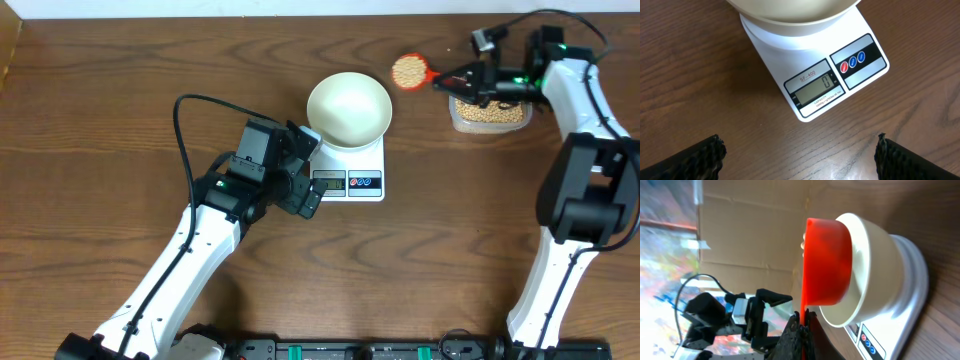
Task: Scoop item into bowl and weigh 50g on scale
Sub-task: 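Lift the filled scoop and carry it toward the bowl on the scale, then tip the red scoop to pour soybeans into the cream bowl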
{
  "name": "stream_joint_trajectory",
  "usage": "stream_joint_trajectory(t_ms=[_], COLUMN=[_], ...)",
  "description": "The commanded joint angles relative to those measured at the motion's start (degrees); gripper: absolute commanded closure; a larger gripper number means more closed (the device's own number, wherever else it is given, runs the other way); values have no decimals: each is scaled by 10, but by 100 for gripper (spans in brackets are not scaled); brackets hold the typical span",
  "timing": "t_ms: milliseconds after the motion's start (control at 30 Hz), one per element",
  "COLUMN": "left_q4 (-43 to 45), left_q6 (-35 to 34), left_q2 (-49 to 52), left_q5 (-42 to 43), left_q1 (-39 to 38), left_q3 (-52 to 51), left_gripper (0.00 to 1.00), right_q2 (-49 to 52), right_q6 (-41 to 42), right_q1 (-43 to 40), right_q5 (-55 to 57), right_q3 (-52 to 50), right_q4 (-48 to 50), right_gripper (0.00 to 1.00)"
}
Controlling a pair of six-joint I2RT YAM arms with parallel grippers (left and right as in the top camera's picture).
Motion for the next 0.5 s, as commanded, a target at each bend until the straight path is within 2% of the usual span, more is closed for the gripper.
stream_joint_trajectory(t_ms=[0, 467], left_q4=[-1, -1], left_q6=[0, 0], left_q2=[4, 4], left_q5=[-6, -6], left_q1=[-2, -2], left_q3=[-2, -2], left_gripper=[2, 2], right_q2=[5, 5], right_q6=[23, 23], right_q1=[30, 130], right_q5=[39, 237], right_q3=[39, 60], right_q4=[-9, -37], right_gripper=[99, 99])
